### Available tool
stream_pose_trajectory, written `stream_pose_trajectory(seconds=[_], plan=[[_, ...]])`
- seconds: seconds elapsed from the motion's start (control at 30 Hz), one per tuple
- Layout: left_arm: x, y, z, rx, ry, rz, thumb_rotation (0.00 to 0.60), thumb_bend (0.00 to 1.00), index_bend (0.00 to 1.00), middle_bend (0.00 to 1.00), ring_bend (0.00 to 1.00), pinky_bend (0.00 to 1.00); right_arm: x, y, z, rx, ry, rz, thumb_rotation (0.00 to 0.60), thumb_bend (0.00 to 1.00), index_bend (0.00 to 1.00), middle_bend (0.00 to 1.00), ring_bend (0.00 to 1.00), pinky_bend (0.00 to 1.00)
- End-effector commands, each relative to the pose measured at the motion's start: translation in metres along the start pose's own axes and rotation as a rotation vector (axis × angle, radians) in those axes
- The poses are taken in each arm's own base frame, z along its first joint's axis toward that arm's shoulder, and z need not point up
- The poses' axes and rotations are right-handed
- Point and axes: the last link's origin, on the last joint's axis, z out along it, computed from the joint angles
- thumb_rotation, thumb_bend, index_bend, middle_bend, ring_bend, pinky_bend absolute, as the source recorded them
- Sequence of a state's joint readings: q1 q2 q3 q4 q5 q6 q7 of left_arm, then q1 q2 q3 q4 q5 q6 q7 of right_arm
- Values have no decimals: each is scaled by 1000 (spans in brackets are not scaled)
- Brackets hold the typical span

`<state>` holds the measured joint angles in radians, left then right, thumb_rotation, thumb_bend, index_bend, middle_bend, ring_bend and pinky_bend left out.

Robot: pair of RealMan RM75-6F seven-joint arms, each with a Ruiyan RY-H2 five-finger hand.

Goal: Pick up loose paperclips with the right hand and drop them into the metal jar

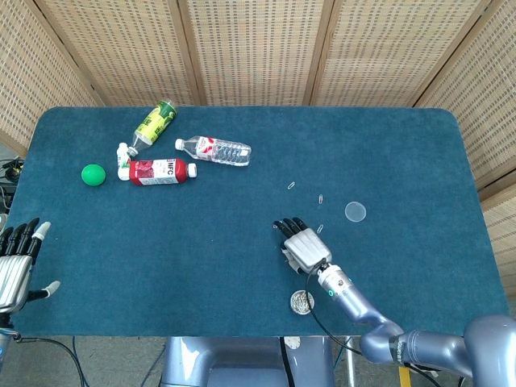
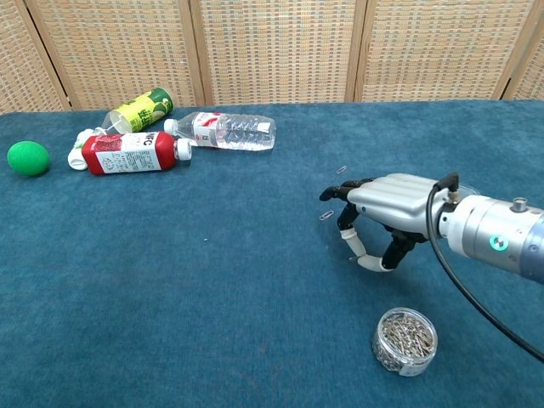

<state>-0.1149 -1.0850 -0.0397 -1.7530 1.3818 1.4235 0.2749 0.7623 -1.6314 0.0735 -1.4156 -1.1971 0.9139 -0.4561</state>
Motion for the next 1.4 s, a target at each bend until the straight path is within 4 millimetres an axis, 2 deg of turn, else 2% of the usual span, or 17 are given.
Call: stream_pose_trajectory(seconds=[0.03,0.13,0.27,0.5,0.7,0.87,1.4], plan=[[0,1,-1,-3,1,0,600,0,0,0,0,0,13,-2,-12,29,30,1,600,520,657,44,0,81],[1,1,-2,-6,4,-1,600,0,0,0,0,0,19,-3,-23,51,39,0,600,521,659,44,0,81],[2,1,-3,-11,9,-4,600,0,0,0,0,0,22,-3,-48,98,31,-32,600,525,661,44,0,80],[3,3,-5,-20,11,-3,600,0,0,0,0,0,15,-3,-84,156,-8,-81,600,533,662,44,0,80],[2,4,-6,-23,10,1,600,0,0,0,0,0,4,-6,-104,194,-43,-100,600,543,666,44,0,81],[1,5,-6,-24,7,3,600,0,0,0,0,0,-2,-12,-104,212,-59,-110,600,547,667,44,0,80],[2,3,-5,-19,6,-4,600,0,0,0,0,0,-7,-20,-86,195,-68,-121,600,547,665,45,0,81]])
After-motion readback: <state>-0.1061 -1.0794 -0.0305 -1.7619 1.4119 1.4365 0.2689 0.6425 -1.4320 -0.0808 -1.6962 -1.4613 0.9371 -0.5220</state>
